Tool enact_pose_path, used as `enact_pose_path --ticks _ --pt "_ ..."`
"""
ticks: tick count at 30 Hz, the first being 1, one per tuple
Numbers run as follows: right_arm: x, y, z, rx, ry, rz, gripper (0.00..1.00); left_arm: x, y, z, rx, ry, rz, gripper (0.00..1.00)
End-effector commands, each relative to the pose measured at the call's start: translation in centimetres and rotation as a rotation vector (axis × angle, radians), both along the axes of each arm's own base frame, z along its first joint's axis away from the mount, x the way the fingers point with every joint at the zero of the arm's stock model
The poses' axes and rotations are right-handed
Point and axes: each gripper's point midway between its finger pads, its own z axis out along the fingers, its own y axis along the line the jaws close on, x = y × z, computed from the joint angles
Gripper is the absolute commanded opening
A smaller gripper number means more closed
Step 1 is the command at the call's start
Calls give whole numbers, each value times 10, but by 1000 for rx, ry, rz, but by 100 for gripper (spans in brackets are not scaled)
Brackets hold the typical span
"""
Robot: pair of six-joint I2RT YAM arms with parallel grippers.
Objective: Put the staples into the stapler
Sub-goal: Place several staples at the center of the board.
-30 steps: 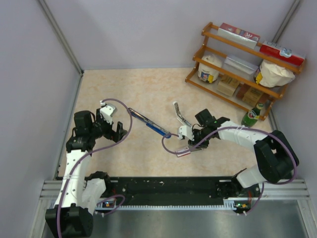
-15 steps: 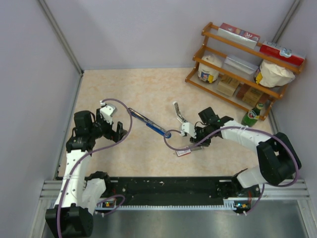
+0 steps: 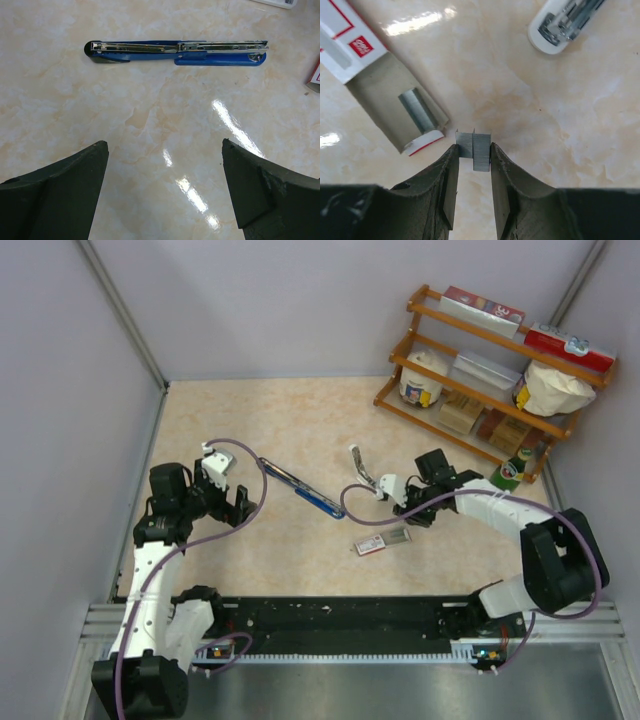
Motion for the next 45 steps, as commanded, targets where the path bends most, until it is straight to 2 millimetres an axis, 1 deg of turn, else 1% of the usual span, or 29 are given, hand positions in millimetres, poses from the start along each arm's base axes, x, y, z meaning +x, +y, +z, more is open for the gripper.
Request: enact_pose_path --ticks 1,4,8,15,21,27,34,39,45 --pt "29 -12 5 1 -51 -103 30 3 -1 3 -11 -23 -13 99" --pt "37 -22 3 -14 -61 -155 30 3 -2 3 -12 -23 -15 99" --pt "42 -32 -3 -35 -46 -201 32 3 -1 3 -10 -23 -14 99" --pt "43 -37 -9 -46 -28 -228 38 3 -1 3 -10 -23 -13 99" --pt "44 -36 -2 -25 -40 -236 45 3 0 3 -10 -23 -11 99" --pt "46 -31 11 27 -63 -235 49 3 0 3 -11 -19 -10 99" --pt "48 -29 19 59 -74 -251 50 4 0 3 -10 -20 -9 99" --pt "47 -30 22 70 -75 -256 50 4 0 1 -10 -17 -10 99" --pt "39 -27 20 78 -45 -224 44 3 0 2 -9 -18 -9 99"
